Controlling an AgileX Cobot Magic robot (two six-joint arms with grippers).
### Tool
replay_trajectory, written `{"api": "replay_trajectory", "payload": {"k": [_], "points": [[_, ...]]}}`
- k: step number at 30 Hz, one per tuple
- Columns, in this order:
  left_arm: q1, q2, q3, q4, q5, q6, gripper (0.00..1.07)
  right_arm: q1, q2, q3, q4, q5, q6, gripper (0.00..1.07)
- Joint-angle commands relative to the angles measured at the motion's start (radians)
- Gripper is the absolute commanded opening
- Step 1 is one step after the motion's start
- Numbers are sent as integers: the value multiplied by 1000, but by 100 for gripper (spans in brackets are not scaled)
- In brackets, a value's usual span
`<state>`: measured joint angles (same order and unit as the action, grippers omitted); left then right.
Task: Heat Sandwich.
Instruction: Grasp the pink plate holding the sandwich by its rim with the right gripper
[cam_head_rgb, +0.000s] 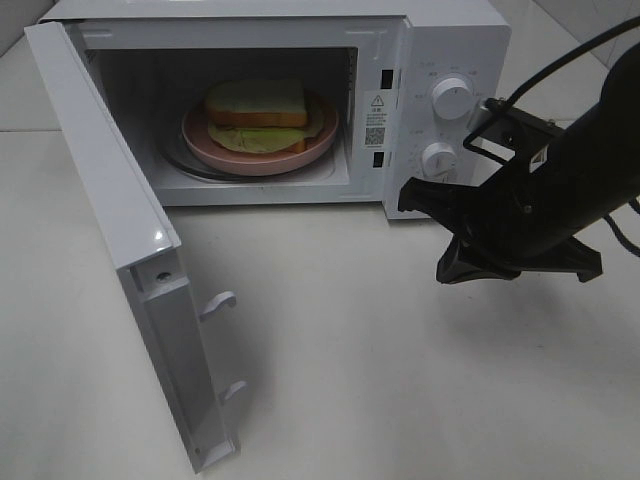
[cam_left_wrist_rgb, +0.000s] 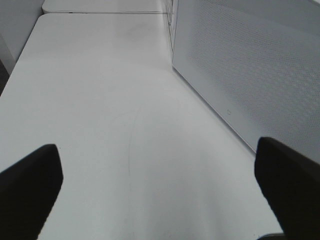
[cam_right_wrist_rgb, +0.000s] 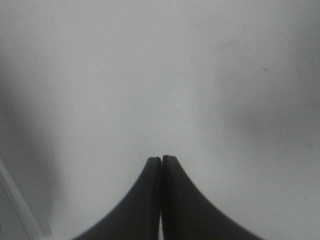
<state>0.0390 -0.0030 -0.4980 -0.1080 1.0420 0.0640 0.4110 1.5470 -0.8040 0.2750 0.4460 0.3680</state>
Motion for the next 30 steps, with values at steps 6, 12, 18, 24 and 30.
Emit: {"api": "replay_trajectory", "payload": {"k": [6,12,18,24,30], "points": [[2,-26,3,-1,-5,-2,101,-4,-11,-117,-11,301,-349,3],[2,-26,3,-1,-5,-2,101,-4,-11,-155,-62,387,-579,4],[2,-26,3,-1,-5,-2,101,-1,-11,-190,-116,453,-931,4],[2,-26,3,-1,-5,-2,101,-1,-11,-197,-121,475,-1286,4],[2,-26,3,-1,-5,-2,101,-1,-11,-197,-145,478,-1425,6]]}}
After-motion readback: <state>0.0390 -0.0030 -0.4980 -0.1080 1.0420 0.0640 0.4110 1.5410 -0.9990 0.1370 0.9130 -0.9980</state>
